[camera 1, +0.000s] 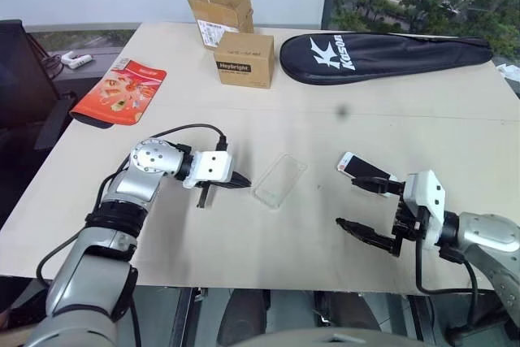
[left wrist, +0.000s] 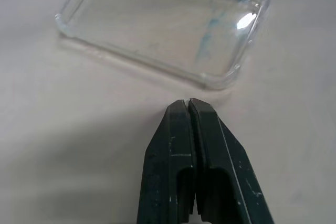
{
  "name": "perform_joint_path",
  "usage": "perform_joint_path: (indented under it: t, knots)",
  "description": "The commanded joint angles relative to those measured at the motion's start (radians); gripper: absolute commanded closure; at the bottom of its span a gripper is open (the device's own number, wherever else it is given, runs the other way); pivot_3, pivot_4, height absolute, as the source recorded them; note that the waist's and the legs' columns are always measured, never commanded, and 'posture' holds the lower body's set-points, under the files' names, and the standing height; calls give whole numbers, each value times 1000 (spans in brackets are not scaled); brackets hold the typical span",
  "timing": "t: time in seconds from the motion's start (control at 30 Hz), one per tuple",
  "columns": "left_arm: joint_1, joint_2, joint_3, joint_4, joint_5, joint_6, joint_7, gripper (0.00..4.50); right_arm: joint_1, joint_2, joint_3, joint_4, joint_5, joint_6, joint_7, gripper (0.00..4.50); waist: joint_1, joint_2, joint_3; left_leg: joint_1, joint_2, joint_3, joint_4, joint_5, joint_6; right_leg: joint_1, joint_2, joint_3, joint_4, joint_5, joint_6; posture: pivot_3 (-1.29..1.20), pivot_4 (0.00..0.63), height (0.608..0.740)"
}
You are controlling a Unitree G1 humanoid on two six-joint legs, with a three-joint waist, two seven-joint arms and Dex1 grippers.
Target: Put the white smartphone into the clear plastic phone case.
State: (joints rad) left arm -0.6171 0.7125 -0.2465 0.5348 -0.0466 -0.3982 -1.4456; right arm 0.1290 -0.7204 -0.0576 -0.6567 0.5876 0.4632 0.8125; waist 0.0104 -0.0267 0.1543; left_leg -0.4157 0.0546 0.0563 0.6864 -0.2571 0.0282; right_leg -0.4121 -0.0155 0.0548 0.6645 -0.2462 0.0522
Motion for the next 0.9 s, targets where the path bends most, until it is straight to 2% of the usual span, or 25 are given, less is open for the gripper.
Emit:
perform_joint_path:
  t: [0.03,0.27,0.4,0.5,0.67,0.77,0.87,0.9]
  knots:
    - [-8,-23,-30,3,16,-6,-18,4453,-17,1,-22,-36,4,-8,-14,0,1,0,0,0,0,0,0,0,0,0,0,0,0,0,0,0,150,732]
    - [-10,-113,-41,-103,-76,171,-97,4453,-8,-12,-48,-45,10,-6,-25,0,9,0,-1,-1,-1,1,0,0,0,0,-1,1,-2,0,0,0,150,732]
    - [-14,-159,-94,-210,-118,248,-159,4453,-2,-10,-48,-57,7,-5,-37,0,1,1,-1,-2,-1,0,0,0,0,0,-1,1,-1,0,0,0,150,732]
    - [-36,-173,-146,-263,-133,275,-169,4453,7,-8,-58,-70,10,-1,-51,0,-2,1,-1,0,0,-1,0,0,0,0,1,1,0,0,0,0,150,732]
    - [-64,-244,-154,-373,-198,417,-166,4453,23,-9,-74,-86,10,5,-64,0,1,1,-1,0,0,-2,0,0,0,0,1,0,0,0,0,0,150,732]
    - [-131,-176,-177,-332,-256,403,-169,4453,35,-12,-95,-92,18,6,-68,0,1,0,0,-1,-1,-1,1,0,0,0,1,1,0,0,0,0,150,732]
    - [-235,-93,-255,-149,-261,275,-169,4453,50,-9,-103,-87,13,-4,-60,0,-4,1,-1,0,-1,-2,0,0,0,0,2,1,0,0,0,0,150,732]
    - [-272,-88,-278,-58,-222,188,-169,4215,51,-7,-100,-80,7,-10,-56,0,-4,1,-1,0,0,-3,0,0,0,0,3,1,0,0,0,0,150,732]
